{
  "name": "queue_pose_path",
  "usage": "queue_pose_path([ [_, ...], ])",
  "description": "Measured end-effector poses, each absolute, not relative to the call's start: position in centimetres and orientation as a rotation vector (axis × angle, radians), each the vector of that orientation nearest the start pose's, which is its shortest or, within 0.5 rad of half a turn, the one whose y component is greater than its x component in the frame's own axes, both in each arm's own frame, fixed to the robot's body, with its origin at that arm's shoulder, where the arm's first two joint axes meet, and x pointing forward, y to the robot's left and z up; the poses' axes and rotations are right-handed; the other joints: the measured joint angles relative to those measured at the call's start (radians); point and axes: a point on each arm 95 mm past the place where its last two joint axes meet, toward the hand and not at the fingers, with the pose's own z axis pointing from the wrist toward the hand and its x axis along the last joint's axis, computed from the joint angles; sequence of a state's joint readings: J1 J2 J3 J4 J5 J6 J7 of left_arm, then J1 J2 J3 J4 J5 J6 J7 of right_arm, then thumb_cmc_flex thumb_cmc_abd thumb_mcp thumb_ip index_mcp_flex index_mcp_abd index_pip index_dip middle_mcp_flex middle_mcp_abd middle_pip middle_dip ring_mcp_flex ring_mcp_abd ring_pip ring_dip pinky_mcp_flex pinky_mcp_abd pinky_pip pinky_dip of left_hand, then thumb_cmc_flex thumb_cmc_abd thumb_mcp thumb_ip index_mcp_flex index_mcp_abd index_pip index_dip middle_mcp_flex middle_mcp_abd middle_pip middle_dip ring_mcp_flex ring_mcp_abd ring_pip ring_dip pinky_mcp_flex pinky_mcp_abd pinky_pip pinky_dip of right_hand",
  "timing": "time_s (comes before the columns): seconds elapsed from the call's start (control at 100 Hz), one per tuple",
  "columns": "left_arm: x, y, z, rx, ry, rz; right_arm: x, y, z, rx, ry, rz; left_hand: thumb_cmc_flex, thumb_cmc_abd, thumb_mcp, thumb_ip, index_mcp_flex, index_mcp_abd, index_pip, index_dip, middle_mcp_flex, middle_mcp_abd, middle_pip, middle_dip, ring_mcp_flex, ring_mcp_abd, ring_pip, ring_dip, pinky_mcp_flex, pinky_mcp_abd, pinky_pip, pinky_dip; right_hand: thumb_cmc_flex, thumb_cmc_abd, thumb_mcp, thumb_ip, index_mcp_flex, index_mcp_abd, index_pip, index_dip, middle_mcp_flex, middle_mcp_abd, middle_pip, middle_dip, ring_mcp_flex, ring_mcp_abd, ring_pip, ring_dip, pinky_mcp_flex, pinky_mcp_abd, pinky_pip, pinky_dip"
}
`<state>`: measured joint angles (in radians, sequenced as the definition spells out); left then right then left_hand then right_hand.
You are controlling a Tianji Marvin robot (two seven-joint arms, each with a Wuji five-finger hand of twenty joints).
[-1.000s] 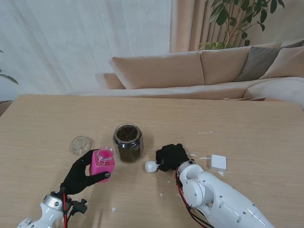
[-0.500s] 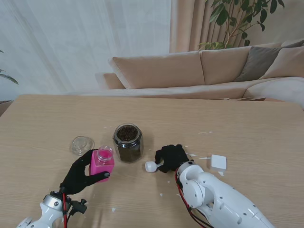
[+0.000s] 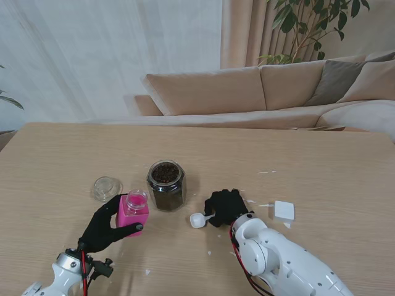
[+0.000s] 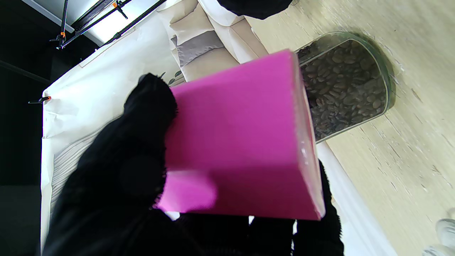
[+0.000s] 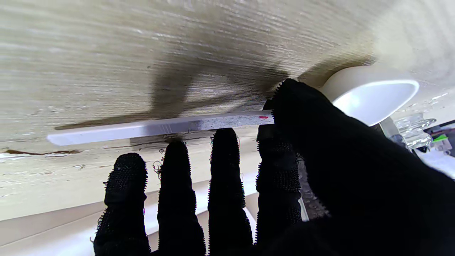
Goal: Portion coffee beans from the glass jar into the coffee jar
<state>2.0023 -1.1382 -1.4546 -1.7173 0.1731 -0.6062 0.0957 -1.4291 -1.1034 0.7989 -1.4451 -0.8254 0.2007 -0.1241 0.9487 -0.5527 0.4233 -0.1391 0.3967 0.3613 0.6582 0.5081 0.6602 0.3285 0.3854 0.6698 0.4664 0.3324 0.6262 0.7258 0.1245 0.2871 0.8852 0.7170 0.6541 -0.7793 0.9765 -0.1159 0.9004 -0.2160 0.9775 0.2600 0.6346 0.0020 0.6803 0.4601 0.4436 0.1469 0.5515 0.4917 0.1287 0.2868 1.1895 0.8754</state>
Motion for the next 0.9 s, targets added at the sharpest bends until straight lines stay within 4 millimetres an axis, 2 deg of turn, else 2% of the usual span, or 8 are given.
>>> queue_pose_path([
  [0.21, 27.9, 3.8, -34.4, -1.717, 0.808, -2.403, 37.5, 8.1, -39.6, 1.377, 1.615, 1.467, 0.000, 0.000, 0.000, 0.000, 0.000, 0.000, 0.000, 0.000, 0.000, 0.000, 0.000, 0.000, 0.000, 0.000, -0.003, 0.000, 0.000, 0.000, 0.000, 0.000, -0.001, -0.004, 0.000, 0.000, -0.004, 0.001, 0.025, 0.112, 0.058, 0.005, -0.025, -0.023, 0.028, -0.002, -0.018, -0.024, 0.027, 0.000, 0.000, 0.000],
  [0.37, 27.9, 3.8, -34.4, -1.717, 0.808, -2.403, 37.4, 8.0, -39.2, 1.380, 1.609, 1.482, 0.000, 0.000, 0.000, 0.000, 0.000, 0.000, 0.000, 0.000, 0.000, 0.000, 0.000, 0.000, 0.000, 0.000, -0.003, 0.000, -0.001, 0.000, -0.010, 0.000, -0.001, -0.001, -0.001, -0.008, -0.004, 0.002, 0.025, 0.128, 0.264, 0.012, -0.054, -0.063, 0.152, -0.003, -0.042, -0.047, 0.093, 0.016, 0.000, -0.013],
  [0.46, 27.9, 3.8, -34.4, -1.717, 0.807, -2.404, 37.4, 8.0, -38.9, 1.378, 1.605, 1.492, 0.000, 0.000, 0.000, 0.000, 0.000, 0.000, 0.000, 0.000, 0.000, 0.000, 0.000, 0.000, 0.000, 0.000, -0.004, 0.000, -0.001, 0.000, -0.011, 0.000, -0.001, 0.009, -0.002, -0.009, -0.004, 0.000, 0.025, 0.129, 0.319, 0.013, -0.065, -0.079, 0.232, -0.003, -0.009, -0.036, 0.132, 0.025, 0.010, -0.017],
  [0.6, 27.9, 3.8, -34.4, -1.717, 0.808, -2.404, 37.4, 7.9, -38.8, 1.379, 1.604, 1.499, 0.000, 0.000, 0.000, 0.000, 0.000, 0.000, 0.000, 0.000, 0.000, 0.000, 0.000, 0.000, 0.000, 0.000, -0.004, 0.000, -0.001, 0.000, -0.012, 0.000, -0.001, 0.022, -0.016, -0.011, -0.004, 0.000, 0.024, 0.138, 0.378, 0.011, -0.071, -0.069, 0.262, -0.003, -0.010, -0.039, 0.178, 0.026, 0.056, -0.021],
  [0.73, 27.9, 3.8, -34.4, -1.716, 0.807, -2.403, 37.5, 7.8, -38.6, 1.379, 1.600, 1.506, 0.000, 0.000, 0.000, 0.000, 0.000, 0.000, 0.000, 0.000, 0.000, 0.000, 0.000, 0.000, 0.000, 0.000, -0.011, 0.000, -0.001, 0.000, -0.014, -0.010, 0.000, 0.058, -0.044, -0.015, -0.004, 0.003, 0.006, 0.063, 0.415, 0.011, -0.068, -0.065, 0.285, -0.003, -0.008, -0.038, 0.205, 0.026, 0.080, -0.021],
  [0.75, 27.9, 3.8, -34.4, -1.716, 0.807, -2.403, 37.5, 7.8, -38.5, 1.380, 1.598, 1.508, 0.000, 0.000, 0.000, 0.000, 0.000, 0.000, 0.000, 0.000, 0.000, 0.000, 0.000, 0.000, 0.000, 0.000, -0.011, 0.000, -0.001, 0.000, -0.014, -0.011, 0.000, 0.063, -0.049, -0.021, -0.004, 0.006, 0.004, 0.050, 0.407, 0.011, -0.067, -0.065, 0.340, -0.002, 0.048, -0.008, 0.206, 0.026, 0.081, -0.021],
  [0.79, 27.9, 3.8, -34.4, -1.716, 0.807, -2.403, 37.5, 7.8, -38.5, 1.385, 1.596, 1.511, 0.000, 0.000, 0.000, 0.000, 0.000, 0.000, 0.000, 0.000, 0.000, 0.000, 0.000, 0.000, 0.000, 0.000, -0.011, 0.000, -0.001, 0.000, -0.014, -0.012, 0.000, 0.074, -0.056, -0.021, -0.002, 0.013, 0.002, 0.026, 0.423, 0.011, -0.070, -0.065, 0.361, 0.009, 0.097, 0.009, 0.210, 0.026, 0.083, -0.021],
  [0.9, 27.9, 3.8, -34.4, -1.715, 0.809, -2.402, 37.3, 7.8, -38.6, 1.398, 1.599, 1.516, 0.000, 0.000, 0.000, 0.000, 0.000, 0.000, 0.000, 0.000, 0.000, 0.000, 0.000, 0.000, 0.000, 0.000, -0.012, 0.000, -0.001, 0.000, -0.014, -0.012, 0.010, 0.118, -0.079, -0.021, 0.000, 0.040, -0.002, -0.021, 0.426, 0.017, -0.073, -0.066, 0.373, 0.011, 0.125, 0.017, 0.218, 0.027, 0.100, -0.021],
])
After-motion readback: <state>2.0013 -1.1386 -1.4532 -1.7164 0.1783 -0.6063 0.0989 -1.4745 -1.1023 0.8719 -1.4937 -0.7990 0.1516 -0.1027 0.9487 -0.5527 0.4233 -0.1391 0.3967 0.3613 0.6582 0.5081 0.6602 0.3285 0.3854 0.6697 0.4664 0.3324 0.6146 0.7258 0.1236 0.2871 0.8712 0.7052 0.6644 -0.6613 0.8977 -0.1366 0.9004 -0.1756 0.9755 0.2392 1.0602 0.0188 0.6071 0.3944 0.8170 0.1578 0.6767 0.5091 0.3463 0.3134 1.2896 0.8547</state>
